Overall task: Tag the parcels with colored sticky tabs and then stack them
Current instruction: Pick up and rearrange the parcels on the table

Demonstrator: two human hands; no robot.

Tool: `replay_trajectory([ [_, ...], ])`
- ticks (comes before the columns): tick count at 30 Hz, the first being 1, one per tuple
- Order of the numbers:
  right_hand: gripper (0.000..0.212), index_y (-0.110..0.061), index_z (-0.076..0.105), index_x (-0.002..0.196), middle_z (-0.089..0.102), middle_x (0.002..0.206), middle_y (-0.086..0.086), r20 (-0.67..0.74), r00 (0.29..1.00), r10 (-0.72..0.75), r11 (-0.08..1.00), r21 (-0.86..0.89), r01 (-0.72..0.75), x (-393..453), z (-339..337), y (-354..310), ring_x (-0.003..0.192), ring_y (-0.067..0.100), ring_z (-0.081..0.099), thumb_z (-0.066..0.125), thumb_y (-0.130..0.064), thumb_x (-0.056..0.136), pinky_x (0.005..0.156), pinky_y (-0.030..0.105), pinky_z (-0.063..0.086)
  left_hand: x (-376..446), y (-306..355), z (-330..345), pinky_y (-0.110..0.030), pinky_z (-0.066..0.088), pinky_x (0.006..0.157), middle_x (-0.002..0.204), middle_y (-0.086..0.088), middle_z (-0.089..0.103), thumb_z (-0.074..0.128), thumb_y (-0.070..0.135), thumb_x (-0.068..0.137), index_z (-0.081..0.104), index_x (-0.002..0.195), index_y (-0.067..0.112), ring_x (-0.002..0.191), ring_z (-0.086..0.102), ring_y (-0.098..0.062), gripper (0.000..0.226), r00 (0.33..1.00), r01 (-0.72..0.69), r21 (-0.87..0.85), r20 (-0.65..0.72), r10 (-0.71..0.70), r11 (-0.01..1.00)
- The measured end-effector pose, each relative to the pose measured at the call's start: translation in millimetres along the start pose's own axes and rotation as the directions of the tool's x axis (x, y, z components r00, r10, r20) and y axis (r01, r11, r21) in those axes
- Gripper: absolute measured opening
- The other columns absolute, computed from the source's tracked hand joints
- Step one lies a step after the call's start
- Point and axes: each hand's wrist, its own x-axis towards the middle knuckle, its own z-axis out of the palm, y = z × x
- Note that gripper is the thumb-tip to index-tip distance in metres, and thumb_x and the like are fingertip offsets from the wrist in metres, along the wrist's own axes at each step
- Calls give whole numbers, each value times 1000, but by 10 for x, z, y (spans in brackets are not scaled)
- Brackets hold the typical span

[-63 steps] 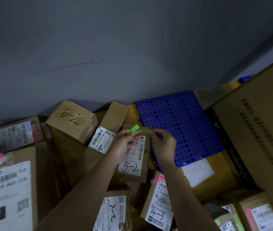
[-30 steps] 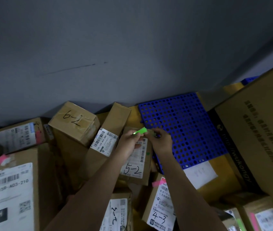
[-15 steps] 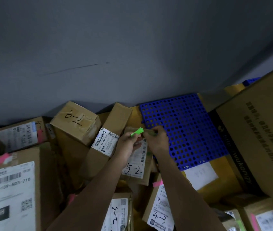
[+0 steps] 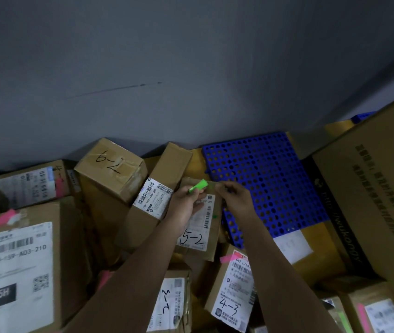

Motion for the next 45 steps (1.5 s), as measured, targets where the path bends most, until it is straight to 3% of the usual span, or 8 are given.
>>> replay_trajectory([
  [7, 17, -14, 65, 105, 67, 102, 6, -35, 999, -19, 993, -121, 15, -70, 66, -41, 89, 21, 62, 57, -25, 95, 81, 36, 53, -84, 107, 43, -29, 53, 87, 101, -9, 66, 49, 14, 98, 63, 97, 7, 94, 63, -17, 15, 1000, 3, 92, -32, 0, 996],
  [9, 30, -12, 62, 118, 64, 117, 12, 28, 1000, -9, 994, -108, 12, -158, 25, -77, 98, 20, 60, 54, -32, 97, 88, 35, 51, -156, 163, 31, -33, 52, 92, 104, -11, 68, 54, 18, 96, 65, 95, 13, 99, 65, -22, 12, 999, 21, 183, -43, -13, 983],
  [12, 41, -17, 56, 129, 47, 133, 13, -67, 986, -150, 950, -285, 125, -373, -52, -211, 123, 26, 44, 50, -42, 97, 105, 38, 38, -395, 234, -23, -30, 51, 89, 103, -7, 70, 54, 18, 96, 64, 95, 15, 98, 66, -18, 10, 999, 22, 203, -39, -14, 979],
  [16, 20, -17, 64, 113, 61, 115, 1, 112, 949, -296, 955, 18, 296, -958, -70, -468, 100, 2, 57, 57, -22, 96, 87, 16, 43, -972, 309, -154, -28, 51, 88, 103, -9, 72, 55, 17, 96, 64, 108, 7, 95, 69, -18, 18, 999, -24, 164, 47, 16, 986],
  [20, 16, -18, 69, 95, 71, 89, 0, 223, 908, -354, 935, 85, 344, -1463, -20, -475, 85, 15, 67, 64, -4, 89, 79, 22, 53, -1580, 319, -368, -27, 52, 87, 99, -7, 72, 57, 17, 95, 64, 109, 8, 90, 69, -16, 19, 998, -31, 177, 60, 21, 984],
  [30, 14, -10, 71, 88, 68, 74, -3, 388, 872, -298, 951, 196, 238, -2507, 119, -288, 68, 4, 63, 67, 3, 84, 67, 19, 52, -2743, -19, -1115, -24, 55, 82, 101, -1, 73, 63, 23, 90, 65, 109, 18, 93, 70, -11, 20, 988, -135, 357, 117, 99, 924],
  [40, 17, -19, 70, 100, 69, 103, 9, 716, 690, -105, 990, 9, 142, -3111, 385, 254, 93, 17, 68, 71, -11, 85, 79, 24, 56, -3241, -867, -1726, -32, 51, 65, 72, -1, 64, 62, 15, 89, 64, 75, 15, 66, 61, -16, 14, 982, -55, 737, -84, 172, 674],
  [45, 9, -23, 69, 98, 68, 99, 4, 671, 739, -60, 959, -167, 230, -3078, 354, 503, 92, 15, 66, 67, -23, 89, 83, 28, 55, -3304, -1402, -1910, -34, 51, 70, 82, -6, 68, 57, 17, 89, 67, 77, 9, 76, 64, -19, 17, 953, 83, 919, -186, 237, 386],
])
